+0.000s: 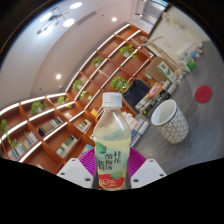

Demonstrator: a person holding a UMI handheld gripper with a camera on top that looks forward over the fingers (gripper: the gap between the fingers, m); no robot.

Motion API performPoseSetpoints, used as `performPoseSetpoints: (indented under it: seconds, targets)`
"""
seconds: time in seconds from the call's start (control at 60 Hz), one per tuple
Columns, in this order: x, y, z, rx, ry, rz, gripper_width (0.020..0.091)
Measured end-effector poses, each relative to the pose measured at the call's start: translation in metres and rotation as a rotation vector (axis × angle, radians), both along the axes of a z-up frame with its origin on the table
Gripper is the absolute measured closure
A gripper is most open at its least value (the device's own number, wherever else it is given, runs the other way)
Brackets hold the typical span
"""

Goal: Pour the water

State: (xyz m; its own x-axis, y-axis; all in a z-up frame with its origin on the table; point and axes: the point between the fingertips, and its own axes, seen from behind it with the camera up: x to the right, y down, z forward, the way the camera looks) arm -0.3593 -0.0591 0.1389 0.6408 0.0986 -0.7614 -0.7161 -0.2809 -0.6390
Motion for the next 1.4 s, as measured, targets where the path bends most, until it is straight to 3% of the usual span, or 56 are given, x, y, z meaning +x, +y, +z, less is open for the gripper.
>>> performPoseSetpoints:
  seconds: [0.267,0.533,0.733,0.883,1.083,1.233,1.4]
  targets:
    - [0.013,0.044,0.043,-0.007,0.650,-0.045,0.0733]
    - [0.040,0.056,0.041,-0.051,1.109,-0.118,0.0733]
    - [0.037,0.063,0.029,-0.092,1.122,-0.114,0.0732]
    - [0.025,0.056,0.026,-0.090,0.947,-0.083,0.0731]
    - [0.023,0.049,0.049,0.009,0.233,-0.006,0.0727]
    - [0.060,0.052,0.095,0.119,-0.258,-0.041,0.0728]
    - [0.128,0.064,0.135,0.183,-0.661,-0.171,0.0727]
